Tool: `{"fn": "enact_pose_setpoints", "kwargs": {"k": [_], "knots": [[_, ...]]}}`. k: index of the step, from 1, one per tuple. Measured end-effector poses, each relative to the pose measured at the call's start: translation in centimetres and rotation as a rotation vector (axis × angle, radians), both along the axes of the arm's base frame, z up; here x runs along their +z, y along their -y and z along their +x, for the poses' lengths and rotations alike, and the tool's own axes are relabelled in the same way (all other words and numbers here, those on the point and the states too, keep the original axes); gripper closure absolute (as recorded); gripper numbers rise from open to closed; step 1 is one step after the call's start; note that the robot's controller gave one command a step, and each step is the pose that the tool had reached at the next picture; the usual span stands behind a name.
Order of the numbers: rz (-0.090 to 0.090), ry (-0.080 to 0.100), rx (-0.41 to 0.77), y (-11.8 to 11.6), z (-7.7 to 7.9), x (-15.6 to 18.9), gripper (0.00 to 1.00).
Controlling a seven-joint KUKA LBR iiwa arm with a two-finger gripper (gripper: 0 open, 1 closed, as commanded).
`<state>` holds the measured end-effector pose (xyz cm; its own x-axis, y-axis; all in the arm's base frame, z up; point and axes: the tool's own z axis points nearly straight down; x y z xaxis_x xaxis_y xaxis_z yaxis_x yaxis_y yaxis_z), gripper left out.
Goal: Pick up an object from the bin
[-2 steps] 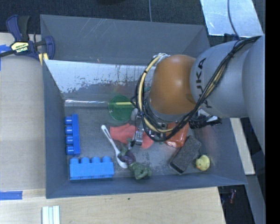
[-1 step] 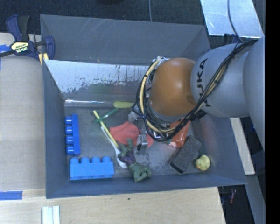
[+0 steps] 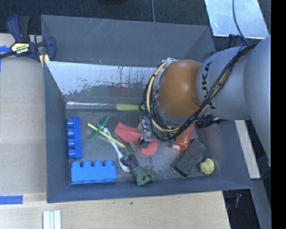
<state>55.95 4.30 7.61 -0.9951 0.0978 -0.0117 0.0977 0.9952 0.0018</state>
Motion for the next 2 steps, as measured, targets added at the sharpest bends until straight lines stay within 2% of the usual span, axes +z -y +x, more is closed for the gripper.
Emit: {"fn": "enact_pose_setpoints", "kwargs": {"k": [1,2], "knots": [[0.0,0.0,0.0,0.0,0.0,0.0,1.0],[-0.001,-0.003,0.022,0.1,0.0,6.1,1.0]]}}
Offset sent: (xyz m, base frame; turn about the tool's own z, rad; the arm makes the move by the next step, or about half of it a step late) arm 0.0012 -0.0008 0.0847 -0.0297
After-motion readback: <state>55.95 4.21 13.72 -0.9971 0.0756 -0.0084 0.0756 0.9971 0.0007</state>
